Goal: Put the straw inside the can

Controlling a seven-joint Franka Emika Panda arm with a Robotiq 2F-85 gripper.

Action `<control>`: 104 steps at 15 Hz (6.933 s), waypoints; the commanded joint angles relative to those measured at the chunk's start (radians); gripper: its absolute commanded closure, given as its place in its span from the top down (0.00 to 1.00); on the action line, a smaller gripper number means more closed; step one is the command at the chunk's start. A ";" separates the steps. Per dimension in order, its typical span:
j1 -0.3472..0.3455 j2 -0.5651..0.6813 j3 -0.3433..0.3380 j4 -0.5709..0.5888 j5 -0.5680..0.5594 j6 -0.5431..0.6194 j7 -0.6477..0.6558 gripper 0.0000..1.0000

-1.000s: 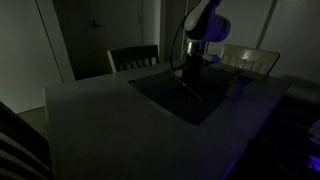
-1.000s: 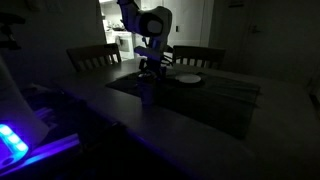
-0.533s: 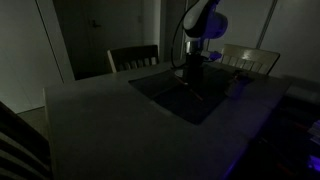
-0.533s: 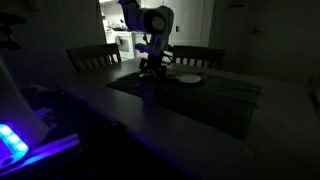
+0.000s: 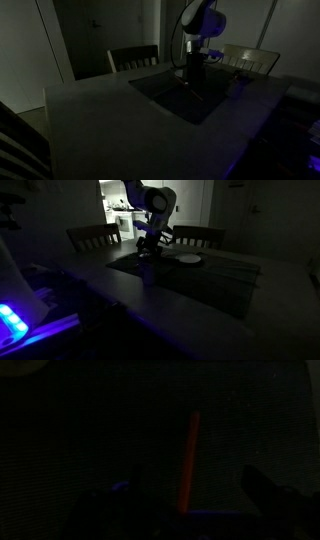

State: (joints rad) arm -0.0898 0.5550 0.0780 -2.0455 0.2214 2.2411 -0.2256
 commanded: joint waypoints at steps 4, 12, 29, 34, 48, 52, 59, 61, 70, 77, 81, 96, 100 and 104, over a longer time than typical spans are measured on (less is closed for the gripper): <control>-0.009 0.057 0.033 -0.008 0.076 0.175 0.000 1.00; -0.034 0.066 0.052 0.013 0.152 0.003 -0.001 1.00; -0.012 0.045 0.011 -0.025 0.105 0.121 0.010 1.00; -0.011 0.040 0.002 -0.032 0.076 0.125 0.014 1.00; -0.015 -0.137 0.003 0.023 0.087 0.091 -0.033 1.00; 0.009 -0.062 0.010 0.029 0.056 0.214 -0.030 1.00; 0.013 0.033 0.010 0.035 -0.034 0.415 -0.001 1.00; 0.006 0.046 0.016 0.043 -0.038 0.437 0.001 1.00; -0.006 0.081 0.025 0.071 -0.032 0.451 0.004 1.00; -0.012 0.102 0.030 0.068 -0.029 0.466 0.006 0.95; -0.016 0.105 0.033 0.065 -0.028 0.472 0.005 0.85; -0.027 0.084 0.024 0.057 -0.021 0.453 0.046 0.73; -0.028 0.078 0.022 0.054 -0.021 0.450 0.064 0.62; -0.035 0.075 0.019 0.056 -0.020 0.449 0.070 0.23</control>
State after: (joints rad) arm -0.1128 0.6332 0.0903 -1.9888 0.2045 2.6953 -0.1667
